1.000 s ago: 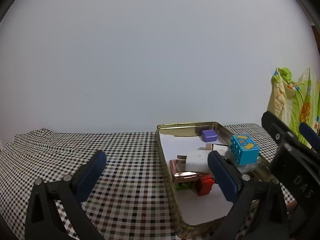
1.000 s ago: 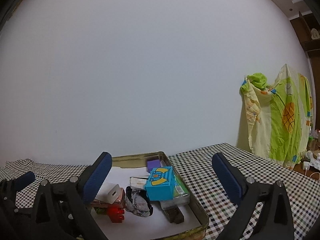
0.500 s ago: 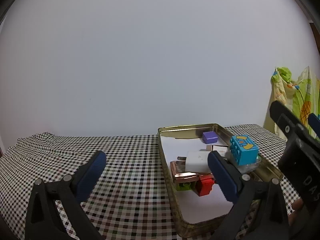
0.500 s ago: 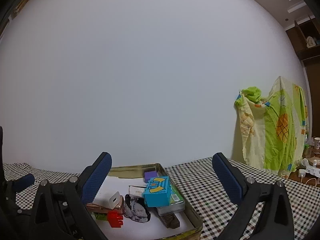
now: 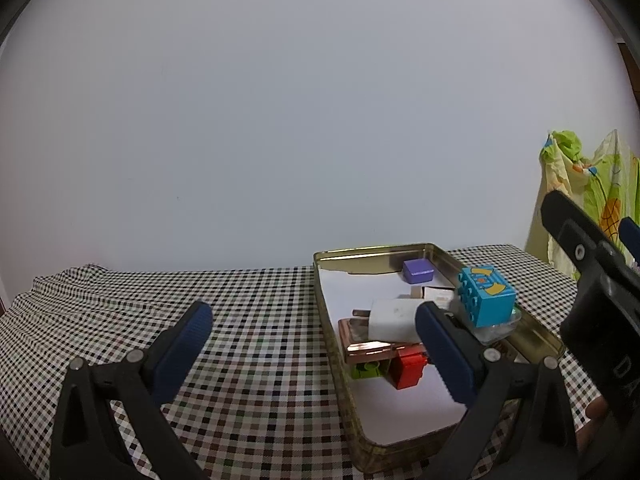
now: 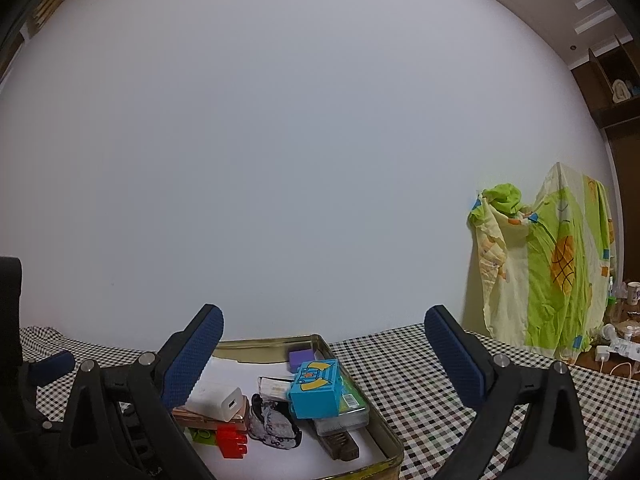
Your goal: Organize rigid objects
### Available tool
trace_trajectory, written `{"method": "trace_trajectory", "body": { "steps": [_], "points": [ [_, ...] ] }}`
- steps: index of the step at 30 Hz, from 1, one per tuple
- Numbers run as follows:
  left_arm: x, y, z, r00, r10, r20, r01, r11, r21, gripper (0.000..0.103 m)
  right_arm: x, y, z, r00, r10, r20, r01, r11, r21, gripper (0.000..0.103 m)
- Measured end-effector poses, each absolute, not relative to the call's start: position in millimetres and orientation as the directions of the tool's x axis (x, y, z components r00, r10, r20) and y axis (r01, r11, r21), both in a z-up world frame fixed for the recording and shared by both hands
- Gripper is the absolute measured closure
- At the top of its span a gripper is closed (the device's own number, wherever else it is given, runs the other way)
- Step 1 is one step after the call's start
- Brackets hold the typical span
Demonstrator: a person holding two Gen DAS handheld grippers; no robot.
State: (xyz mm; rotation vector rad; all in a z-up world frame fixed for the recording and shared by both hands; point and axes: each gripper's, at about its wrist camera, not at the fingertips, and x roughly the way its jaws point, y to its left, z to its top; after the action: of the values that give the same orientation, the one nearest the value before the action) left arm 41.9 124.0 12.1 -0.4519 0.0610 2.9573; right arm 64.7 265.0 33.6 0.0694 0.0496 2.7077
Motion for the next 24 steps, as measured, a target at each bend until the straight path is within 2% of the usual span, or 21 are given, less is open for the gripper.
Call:
{"method": "trace_trajectory", "body": {
  "steps": [24],
  "points": [
    [37.8,121.2,12.1,-0.937,0.150,-0.315,-0.164,-0.986,0.020,0.000,65.7,264.9,33.2,-0.908,0.417,0.038,-0.415,-0.909,0.047,0.001]
  ]
}}
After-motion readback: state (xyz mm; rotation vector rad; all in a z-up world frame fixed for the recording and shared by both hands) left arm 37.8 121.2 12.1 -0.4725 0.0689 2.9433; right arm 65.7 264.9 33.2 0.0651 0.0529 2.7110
